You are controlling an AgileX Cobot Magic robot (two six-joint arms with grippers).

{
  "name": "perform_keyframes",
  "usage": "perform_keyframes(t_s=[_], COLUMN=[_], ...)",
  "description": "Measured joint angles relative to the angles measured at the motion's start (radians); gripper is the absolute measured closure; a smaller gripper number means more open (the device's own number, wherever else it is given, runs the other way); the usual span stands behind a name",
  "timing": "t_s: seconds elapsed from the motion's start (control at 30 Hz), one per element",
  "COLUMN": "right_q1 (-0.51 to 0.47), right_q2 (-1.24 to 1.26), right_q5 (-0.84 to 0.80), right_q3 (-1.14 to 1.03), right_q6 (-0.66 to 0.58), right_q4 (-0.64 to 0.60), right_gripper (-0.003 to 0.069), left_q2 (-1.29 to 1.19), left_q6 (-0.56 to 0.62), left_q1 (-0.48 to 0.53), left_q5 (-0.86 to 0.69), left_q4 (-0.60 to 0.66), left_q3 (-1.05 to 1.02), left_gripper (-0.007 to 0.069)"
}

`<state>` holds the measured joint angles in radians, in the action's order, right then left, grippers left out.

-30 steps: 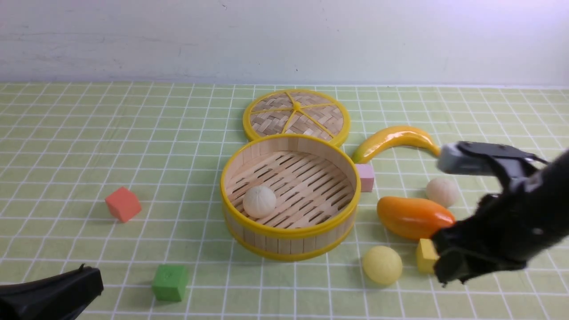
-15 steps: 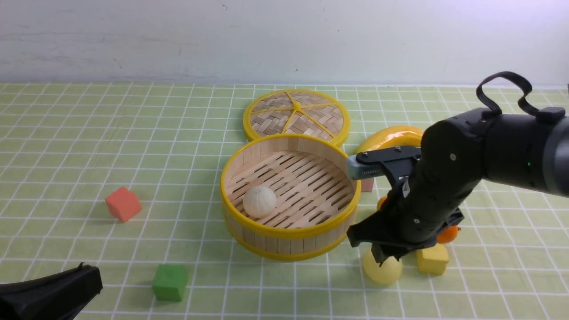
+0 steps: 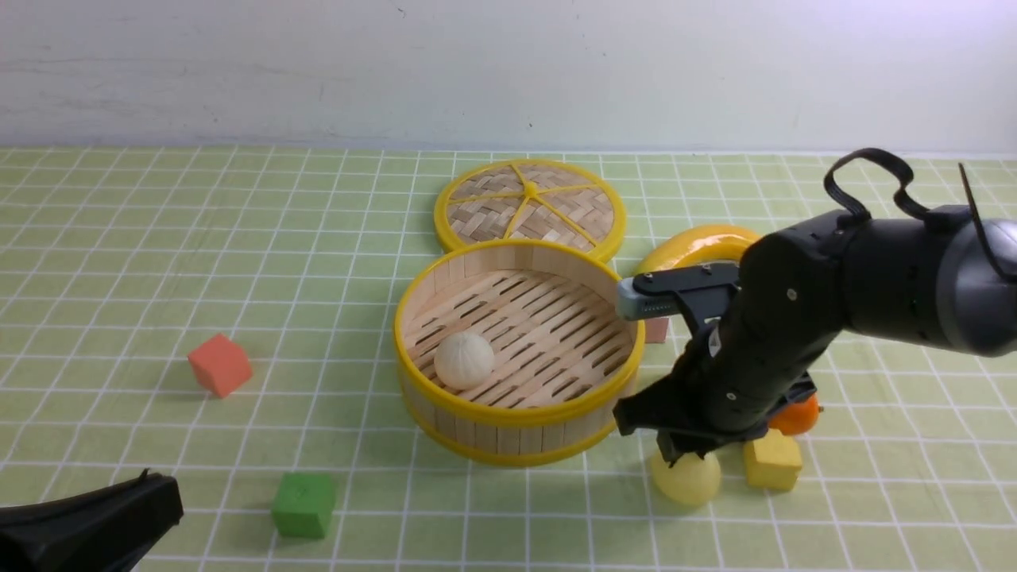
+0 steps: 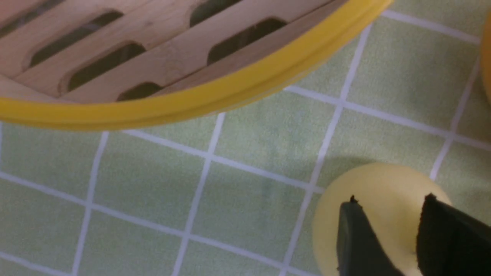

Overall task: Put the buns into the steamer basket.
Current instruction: Use the right arm to grab a steamed stuffed bun

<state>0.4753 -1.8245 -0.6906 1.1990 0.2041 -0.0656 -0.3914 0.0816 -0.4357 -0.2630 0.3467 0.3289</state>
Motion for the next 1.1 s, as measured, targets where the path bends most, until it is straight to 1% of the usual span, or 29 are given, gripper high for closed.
perform_keyframes(t_s=[0.2,0.53,0.73,0.83,0.87,0.9,0.93,0.97,1.0,1.03,1.1], right_q1=[-0.005,-0.005,-0.005,-0.005,-0.005,-0.005,-0.005,-0.005,-0.005,-0.005,-0.005], right_q2=[0.039,-0.001,-0.027,-0.029,-0.030,-0.030,-0.030,-0.030,-0.028,-0.020,-0.011], right_q5=[-0.017,-0.011,-0.001,-0.001,-0.006,-0.006,-0.013,-0.012,-0.023,-0.034,-0.051], right_q3=[0.000,0.000,0.000,0.004,0.005,0.005,0.005,0.005,0.007,0.007,0.007], right_q6=[0.015,0.029,0.029,0.028,0.018,0.018,0.010,0.009,0.002,-0.006,-0.010], right_q4=[-0.007,-0.004,-0.004,-0.004,-0.004,-0.004,-0.004,-0.004,-0.004,-0.004,-0.004], right_gripper=[0.0415,0.0367,0.0375,0.0446,0.0491,0.0499,0.0581,0.0581,0.0639,0.0654,0.0657], left_q2=[0.000,0.000,0.000,0.000,0.000,0.000,0.000,0.000,0.000,0.000,0.000], left_q6=[0.000,0.000,0.000,0.000,0.000,0.000,0.000,0.000,0.000,0.000,0.000], left_q1=[0.000,0.000,0.000,0.000,0.000,0.000,0.000,0.000,0.000,0.000,0.000], left_q5=[0.000,0.000,0.000,0.000,0.000,0.000,0.000,0.000,0.000,0.000,0.000], left_q4=[0.000,0.000,0.000,-0.001,-0.001,-0.001,-0.002,-0.002,-0.002,-0.002,-0.002], left_q3=[0.000,0.000,0.000,0.000,0.000,0.000,0.000,0.000,0.000,0.000,0.000], left_gripper=[0.0636,0.0629,0.0624,0.0622,0.0622,0.0622,0.0621,0.0621,0.0621,0.0621,0.0621])
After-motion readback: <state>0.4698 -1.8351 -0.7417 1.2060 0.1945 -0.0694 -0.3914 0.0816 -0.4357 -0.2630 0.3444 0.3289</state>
